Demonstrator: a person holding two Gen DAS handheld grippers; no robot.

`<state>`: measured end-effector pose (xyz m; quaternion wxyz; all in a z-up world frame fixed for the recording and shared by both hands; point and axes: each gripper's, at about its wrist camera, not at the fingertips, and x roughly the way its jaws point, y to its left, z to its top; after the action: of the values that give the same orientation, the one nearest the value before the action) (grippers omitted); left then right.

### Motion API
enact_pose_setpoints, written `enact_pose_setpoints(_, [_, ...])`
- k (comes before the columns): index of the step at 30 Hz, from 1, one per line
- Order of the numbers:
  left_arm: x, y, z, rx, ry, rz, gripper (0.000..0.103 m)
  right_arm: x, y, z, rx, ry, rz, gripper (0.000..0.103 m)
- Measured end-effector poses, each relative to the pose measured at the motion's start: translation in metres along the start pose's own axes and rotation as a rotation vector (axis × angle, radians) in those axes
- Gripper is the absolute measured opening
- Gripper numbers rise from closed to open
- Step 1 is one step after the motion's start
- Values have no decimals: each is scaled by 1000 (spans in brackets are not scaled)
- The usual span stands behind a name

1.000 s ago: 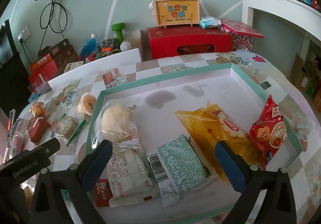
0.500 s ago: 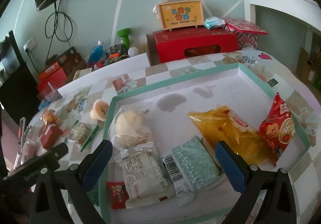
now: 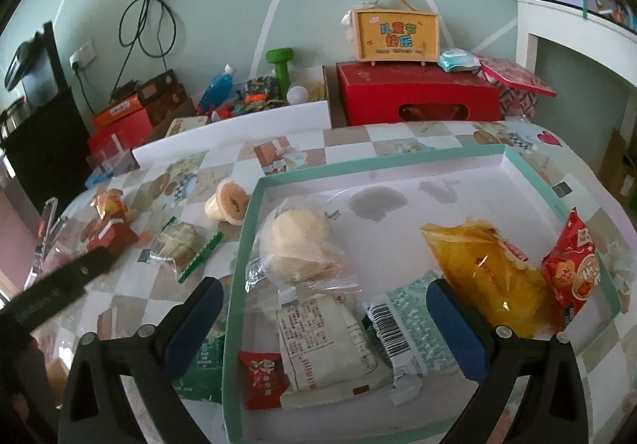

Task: Organize snacks
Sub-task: 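Withdraw both grippers from the tray back over the table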

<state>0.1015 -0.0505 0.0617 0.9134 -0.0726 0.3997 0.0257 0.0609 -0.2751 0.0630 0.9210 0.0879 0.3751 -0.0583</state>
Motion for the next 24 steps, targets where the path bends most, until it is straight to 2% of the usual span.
enact_pose_setpoints(6, [-3,23,1,-62,15,-36,103,4,7,0,12,33,24,103])
enact_pose_setpoints(10, [-11,33,2,-48,-16,-17,103,1,21,0,-30,17,21,103])
enact_pose_setpoints(15, [-15,45,3,-47,-5,-23,103,-8,41,-2,-32,-6,115,103])
enact_pose_setpoints(20, [-12,61,1,-80,59,-94,103,-7,56,-13,-41,30,158,103])
enact_pose_setpoints(24, [-14,69,0,-72,57,-39,103,-7,66,-24,-67,70,185,103])
